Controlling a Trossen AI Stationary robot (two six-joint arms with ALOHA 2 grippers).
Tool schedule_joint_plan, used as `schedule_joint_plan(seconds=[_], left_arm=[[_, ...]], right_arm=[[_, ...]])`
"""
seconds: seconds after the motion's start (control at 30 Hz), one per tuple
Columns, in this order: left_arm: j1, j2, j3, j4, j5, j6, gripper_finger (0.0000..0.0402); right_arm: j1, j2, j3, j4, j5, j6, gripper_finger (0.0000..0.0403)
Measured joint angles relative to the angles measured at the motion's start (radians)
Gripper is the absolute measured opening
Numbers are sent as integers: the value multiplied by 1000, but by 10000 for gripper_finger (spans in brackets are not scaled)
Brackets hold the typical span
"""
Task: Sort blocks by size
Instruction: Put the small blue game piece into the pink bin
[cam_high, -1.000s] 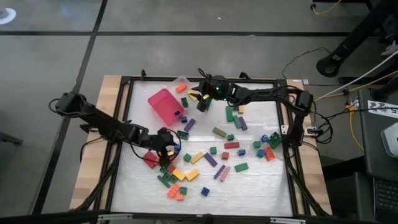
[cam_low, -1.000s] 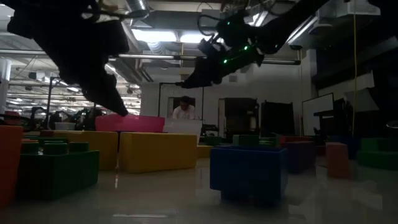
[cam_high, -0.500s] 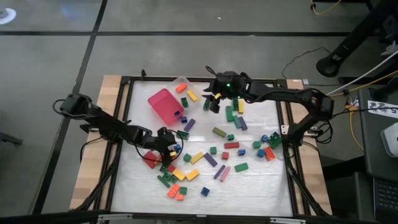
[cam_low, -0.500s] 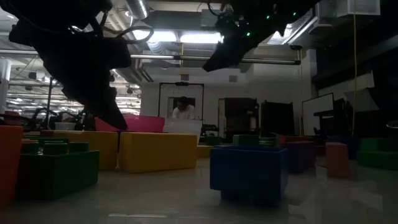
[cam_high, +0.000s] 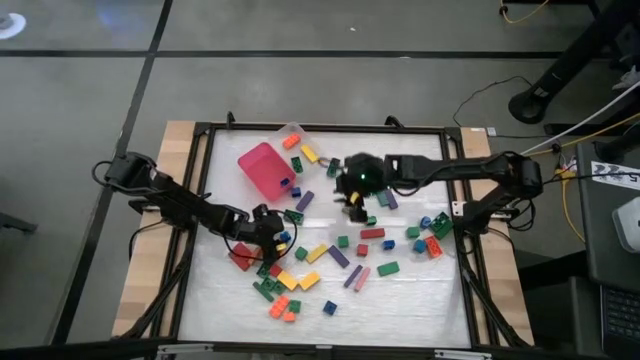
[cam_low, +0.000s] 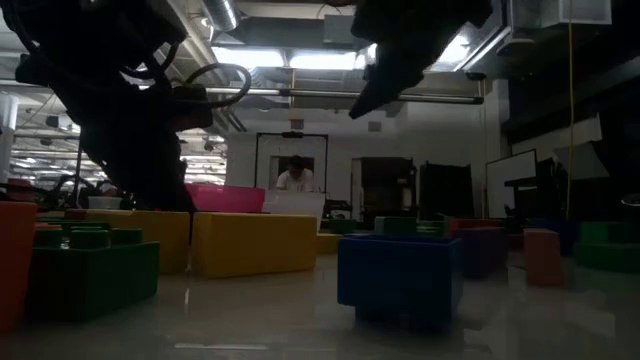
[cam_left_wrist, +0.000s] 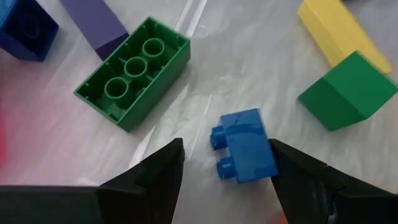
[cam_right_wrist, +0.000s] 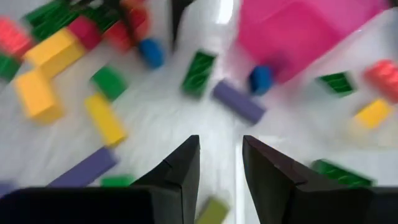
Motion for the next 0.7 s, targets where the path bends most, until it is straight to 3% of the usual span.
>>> schedule_joint_plan(seconds=[0.17, 0.4, 0.7], left_arm=[[13, 7, 0, 29, 0, 5, 175], [20, 7, 0, 64, -1, 22, 77], [25, -30, 0, 287, -14, 97, 75]], right_arm=[[62, 1, 0, -101, 14, 97, 121], [100, 2, 0, -185, 18, 143, 121], [148, 3, 0, -206, 18, 143, 127]])
